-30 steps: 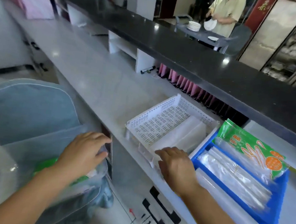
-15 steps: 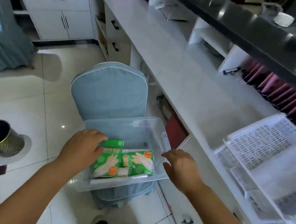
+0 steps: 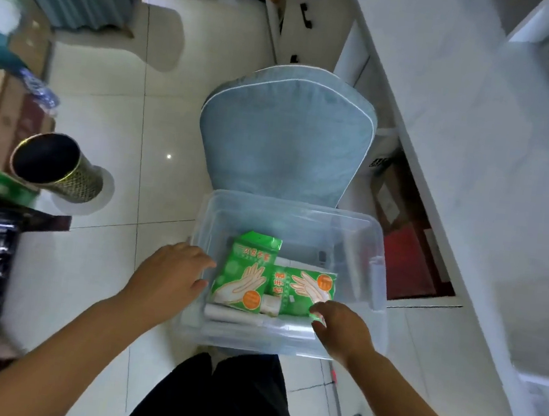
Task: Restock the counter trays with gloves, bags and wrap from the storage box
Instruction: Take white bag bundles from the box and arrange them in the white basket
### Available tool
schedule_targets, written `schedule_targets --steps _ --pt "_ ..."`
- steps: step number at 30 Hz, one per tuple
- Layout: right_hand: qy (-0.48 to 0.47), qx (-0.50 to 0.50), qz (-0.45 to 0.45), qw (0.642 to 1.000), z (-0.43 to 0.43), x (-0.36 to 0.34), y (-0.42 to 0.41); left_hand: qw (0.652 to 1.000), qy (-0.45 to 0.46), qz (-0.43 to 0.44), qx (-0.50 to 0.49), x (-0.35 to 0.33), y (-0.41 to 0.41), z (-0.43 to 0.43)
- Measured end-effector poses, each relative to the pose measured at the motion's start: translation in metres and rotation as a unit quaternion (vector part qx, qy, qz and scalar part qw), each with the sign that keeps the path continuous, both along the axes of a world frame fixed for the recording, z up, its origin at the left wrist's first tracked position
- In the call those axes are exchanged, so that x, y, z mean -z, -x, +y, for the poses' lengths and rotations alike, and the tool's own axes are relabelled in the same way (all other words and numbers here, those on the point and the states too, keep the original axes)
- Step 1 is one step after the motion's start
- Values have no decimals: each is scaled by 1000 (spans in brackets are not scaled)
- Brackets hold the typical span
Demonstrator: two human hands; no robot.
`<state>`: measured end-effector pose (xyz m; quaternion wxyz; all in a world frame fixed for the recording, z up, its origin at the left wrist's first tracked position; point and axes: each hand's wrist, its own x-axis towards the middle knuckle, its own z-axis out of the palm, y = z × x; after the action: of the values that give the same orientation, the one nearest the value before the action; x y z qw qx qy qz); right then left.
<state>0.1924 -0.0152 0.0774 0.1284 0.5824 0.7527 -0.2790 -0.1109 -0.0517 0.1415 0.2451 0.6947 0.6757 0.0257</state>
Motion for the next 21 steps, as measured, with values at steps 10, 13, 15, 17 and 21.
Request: schedule_targets --steps 10,13,15,17,21 --pt "203 -136 -77 967 53 152 -16 998 61 17 6 86 -45 34" --pt "224 -180 -86 954 59 185 -18 997 73 27 4 111 -60 43" --pt "231 -189 -73 952 61 202 -18 996 84 27 -5 126 -70 46" --pt "215 -217 -67 950 63 216 -19 995 86 42 3 140 -78 47" --pt "144 -339 -61 928 72 234 -19 995 98 6 -22 160 -89 43"
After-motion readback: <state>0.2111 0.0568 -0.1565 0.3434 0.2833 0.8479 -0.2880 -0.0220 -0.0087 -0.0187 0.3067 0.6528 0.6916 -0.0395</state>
